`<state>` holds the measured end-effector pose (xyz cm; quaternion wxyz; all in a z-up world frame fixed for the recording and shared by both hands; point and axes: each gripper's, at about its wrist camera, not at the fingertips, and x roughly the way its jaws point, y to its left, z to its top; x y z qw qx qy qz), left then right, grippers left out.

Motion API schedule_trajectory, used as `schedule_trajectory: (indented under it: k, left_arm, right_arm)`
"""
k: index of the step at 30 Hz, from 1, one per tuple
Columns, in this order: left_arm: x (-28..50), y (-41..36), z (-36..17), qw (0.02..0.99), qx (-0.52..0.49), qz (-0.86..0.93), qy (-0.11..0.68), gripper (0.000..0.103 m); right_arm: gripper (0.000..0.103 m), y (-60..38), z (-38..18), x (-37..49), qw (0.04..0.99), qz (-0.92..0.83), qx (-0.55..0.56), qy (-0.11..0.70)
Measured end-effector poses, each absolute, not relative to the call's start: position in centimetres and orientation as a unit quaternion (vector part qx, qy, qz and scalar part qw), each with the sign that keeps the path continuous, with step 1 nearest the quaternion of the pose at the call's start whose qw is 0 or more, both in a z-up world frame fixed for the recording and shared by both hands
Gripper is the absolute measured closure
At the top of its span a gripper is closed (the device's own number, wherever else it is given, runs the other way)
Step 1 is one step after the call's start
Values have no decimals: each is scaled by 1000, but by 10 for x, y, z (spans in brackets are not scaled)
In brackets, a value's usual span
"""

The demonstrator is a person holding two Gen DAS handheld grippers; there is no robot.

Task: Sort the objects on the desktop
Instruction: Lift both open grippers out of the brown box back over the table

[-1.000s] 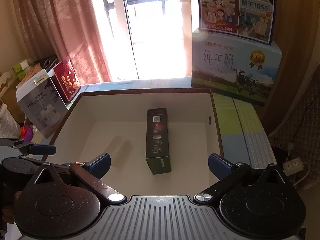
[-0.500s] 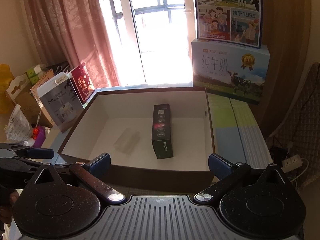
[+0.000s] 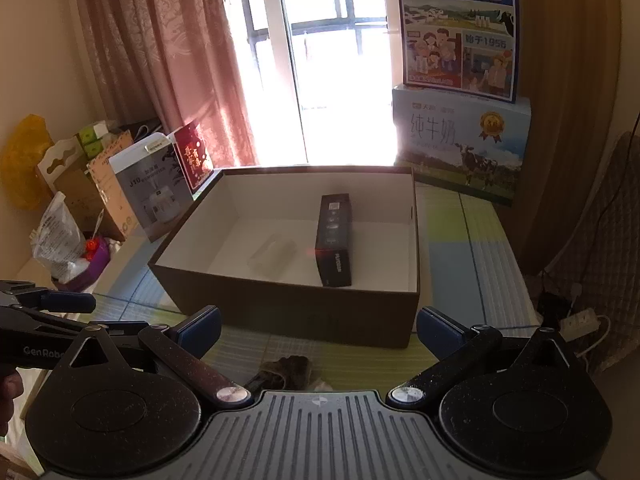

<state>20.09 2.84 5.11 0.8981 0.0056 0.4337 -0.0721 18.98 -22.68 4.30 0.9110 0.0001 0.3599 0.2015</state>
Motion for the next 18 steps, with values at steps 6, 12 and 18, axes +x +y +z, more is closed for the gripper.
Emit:
schedule_trajectory:
  k: [6,12,18]
  left_arm:
    - [180,28,49,895,10,-70,440,17]
    - [165,27,46,892,14,-72,446,17]
    - [153,23,42,888,17,-71,453,17]
  right_arm:
    - [2,-231,38,172,906,210,-8,368]
    - [2,-235,31,161,900,211,-8,382]
    - [2,-237,19,150,890,213,-11,403]
